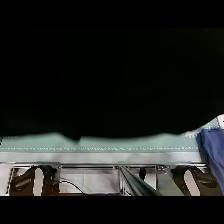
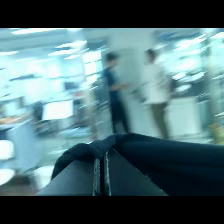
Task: Fold the shirts.
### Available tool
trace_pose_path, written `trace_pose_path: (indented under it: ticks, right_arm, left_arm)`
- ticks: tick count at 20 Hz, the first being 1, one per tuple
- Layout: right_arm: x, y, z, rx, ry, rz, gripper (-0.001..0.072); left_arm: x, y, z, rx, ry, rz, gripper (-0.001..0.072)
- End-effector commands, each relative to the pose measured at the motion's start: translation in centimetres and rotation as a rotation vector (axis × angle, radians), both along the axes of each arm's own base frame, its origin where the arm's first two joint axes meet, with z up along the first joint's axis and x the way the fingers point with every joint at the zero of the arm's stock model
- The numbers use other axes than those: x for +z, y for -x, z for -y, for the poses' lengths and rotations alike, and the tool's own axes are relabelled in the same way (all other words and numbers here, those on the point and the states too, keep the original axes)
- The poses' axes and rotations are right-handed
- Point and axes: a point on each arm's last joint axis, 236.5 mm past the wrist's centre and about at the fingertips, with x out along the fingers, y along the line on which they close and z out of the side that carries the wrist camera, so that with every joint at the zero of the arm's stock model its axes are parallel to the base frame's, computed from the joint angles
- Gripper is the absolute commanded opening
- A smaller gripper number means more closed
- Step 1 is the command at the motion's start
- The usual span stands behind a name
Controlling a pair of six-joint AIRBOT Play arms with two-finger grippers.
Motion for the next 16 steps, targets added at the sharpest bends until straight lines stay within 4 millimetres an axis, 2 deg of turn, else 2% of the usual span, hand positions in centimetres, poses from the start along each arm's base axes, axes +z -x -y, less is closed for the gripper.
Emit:
trace_pose_path:
  ticks: [1, 3, 5, 7, 9, 11, 14, 16]
  right_arm:
    - [-2.8, 1.2, 0.3, -0.026, -0.021, -0.100, 0.0018]
    - [-5.2, -0.2, -0.4, 0.019, -0.053, -0.174, 0.0018]
    - [-8.5, -2.3, -0.8, 0.055, -0.096, -0.261, 0.0018]
    - [-12.1, -5.1, -0.2, 0.052, -0.141, -0.340, 0.0018]
    - [-16.0, -8.3, 0.3, 0.058, -0.192, -0.429, 0.0018]
    - [-20.4, -11.7, 0.0, 0.100, -0.260, -0.529, 0.0018]
    - [-26.2, -18.1, 0.6, 0.121, -0.347, -0.620, 0.0018]
    - [-30.0, -22.5, 0.4, 0.149, -0.440, -0.668, 0.0018]
  left_arm:
    - [-1.6, 1.7, -2.3, 0.127, -0.005, -0.040, 0.0022]
    - [-4.3, -0.9, -3.0, 0.100, 0.023, -0.116, 0.0022]
    - [-8.6, -5.0, -3.7, 0.050, 0.088, -0.230, 0.0022]
    - [-13.4, -10.1, -3.6, -0.052, 0.214, -0.330, 0.0022]
    - [-18.9, -15.3, -3.7, -0.135, 0.309, -0.464, 0.0022]
    - [-24.8, -20.0, -3.8, -0.194, 0.385, -0.621, 0.0022]
    - [-32.8, -26.7, -4.0, -0.216, 0.456, -0.814, 0.0022]
    - [-37.6, -30.4, -2.9, -0.241, 0.481, -0.926, 0.0022]
